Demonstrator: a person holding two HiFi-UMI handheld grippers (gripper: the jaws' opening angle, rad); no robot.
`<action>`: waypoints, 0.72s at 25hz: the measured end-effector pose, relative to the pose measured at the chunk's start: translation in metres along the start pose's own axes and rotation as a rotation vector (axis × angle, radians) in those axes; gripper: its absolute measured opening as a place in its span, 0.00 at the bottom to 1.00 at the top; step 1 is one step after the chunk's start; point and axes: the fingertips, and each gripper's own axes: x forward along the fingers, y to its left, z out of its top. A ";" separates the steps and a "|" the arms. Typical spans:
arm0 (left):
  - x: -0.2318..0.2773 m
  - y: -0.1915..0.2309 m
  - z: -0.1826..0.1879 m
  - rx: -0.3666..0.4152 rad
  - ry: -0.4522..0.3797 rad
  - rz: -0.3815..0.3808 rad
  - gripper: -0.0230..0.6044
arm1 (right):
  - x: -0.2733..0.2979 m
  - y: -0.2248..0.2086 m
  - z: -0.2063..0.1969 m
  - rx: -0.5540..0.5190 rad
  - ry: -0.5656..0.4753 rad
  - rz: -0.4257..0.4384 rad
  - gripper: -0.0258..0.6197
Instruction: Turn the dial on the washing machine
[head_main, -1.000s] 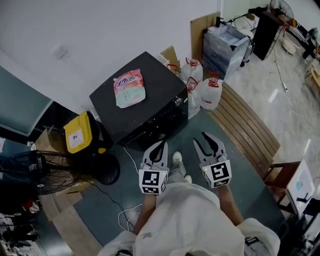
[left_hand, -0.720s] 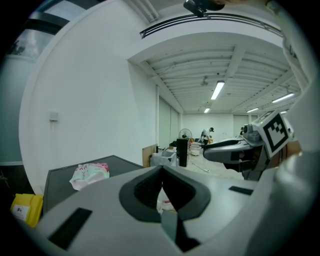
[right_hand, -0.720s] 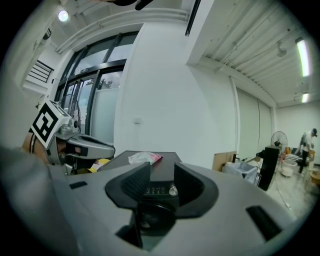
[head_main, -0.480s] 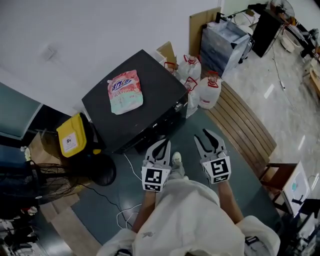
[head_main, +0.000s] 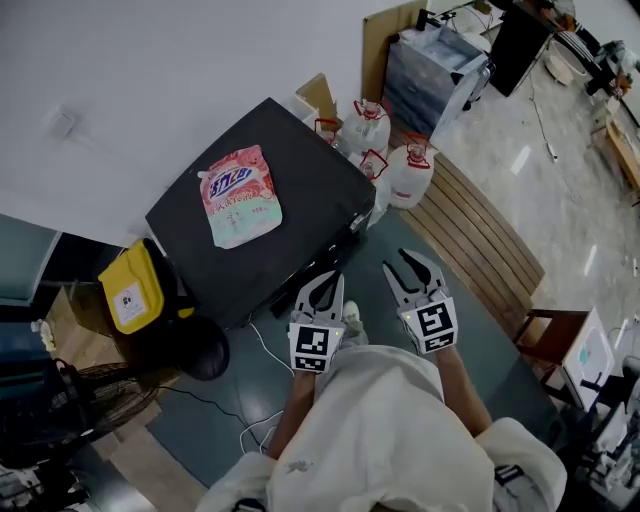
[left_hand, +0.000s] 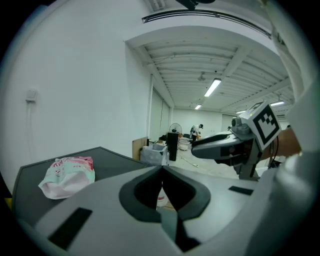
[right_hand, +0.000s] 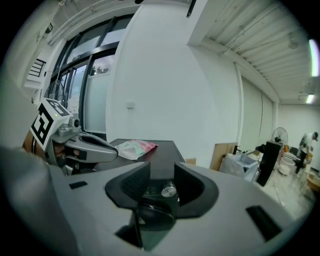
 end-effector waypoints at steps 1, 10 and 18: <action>0.004 0.003 -0.003 -0.006 0.002 -0.008 0.06 | 0.006 0.000 -0.003 -0.003 0.008 0.001 0.28; 0.032 0.017 -0.032 -0.065 0.040 -0.044 0.06 | 0.050 0.002 -0.031 0.023 0.095 0.023 0.28; 0.048 0.028 -0.054 -0.131 0.073 0.026 0.06 | 0.081 0.009 -0.057 -0.009 0.151 0.081 0.31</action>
